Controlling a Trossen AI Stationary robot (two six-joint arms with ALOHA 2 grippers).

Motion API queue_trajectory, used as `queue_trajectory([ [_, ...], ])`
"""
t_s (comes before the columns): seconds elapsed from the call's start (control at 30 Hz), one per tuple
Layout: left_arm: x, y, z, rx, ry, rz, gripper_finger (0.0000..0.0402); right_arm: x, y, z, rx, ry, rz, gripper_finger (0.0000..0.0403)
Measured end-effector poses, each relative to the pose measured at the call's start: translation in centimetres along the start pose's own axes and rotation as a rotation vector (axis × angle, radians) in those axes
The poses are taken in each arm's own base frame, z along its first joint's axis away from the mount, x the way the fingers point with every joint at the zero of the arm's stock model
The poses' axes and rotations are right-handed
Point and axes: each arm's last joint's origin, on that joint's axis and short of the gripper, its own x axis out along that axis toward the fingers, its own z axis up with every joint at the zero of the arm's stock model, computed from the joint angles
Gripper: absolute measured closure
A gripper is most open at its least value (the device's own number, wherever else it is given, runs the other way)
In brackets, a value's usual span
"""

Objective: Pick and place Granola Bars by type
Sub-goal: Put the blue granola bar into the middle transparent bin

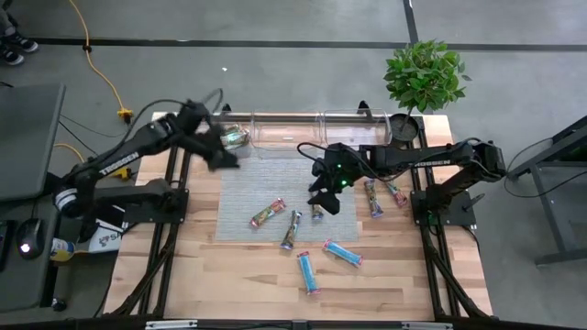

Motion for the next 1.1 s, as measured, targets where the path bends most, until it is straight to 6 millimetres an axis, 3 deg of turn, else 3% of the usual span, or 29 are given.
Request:
queue_trajectory([
  [0.2, 1.9, -2.5, -2.9, 0.07, 0.183, 0.206, 0.0145, -0.2, -1.1, -0.7, 0.103, 0.054, -0.147, 0.0171],
  [0.37, 2.8, -4.1, -4.0, 0.062, 0.167, 0.347, 0.0145, -0.6, -2.2, -1.2, 0.298, 0.028, -0.372, 0.0171],
  [0.6, 3.5, -6.0, -5.7, 0.141, 0.139, 0.461, 0.0145, -0.5, -2.1, -1.7, 0.44, -0.049, -0.508, 0.0171],
  [0.9, 3.6, -5.6, -9.4, 0.151, 0.085, 0.491, 0.0145, 1.9, -2.3, -4.9, 0.579, -0.071, -0.437, 0.0171],
  [1.1, 2.7, -4.9, -11.2, 0.13, -0.005, 0.442, 0.0145, 4.5, -2.2, -5.2, 0.581, -0.057, -0.395, 0.0172],
])
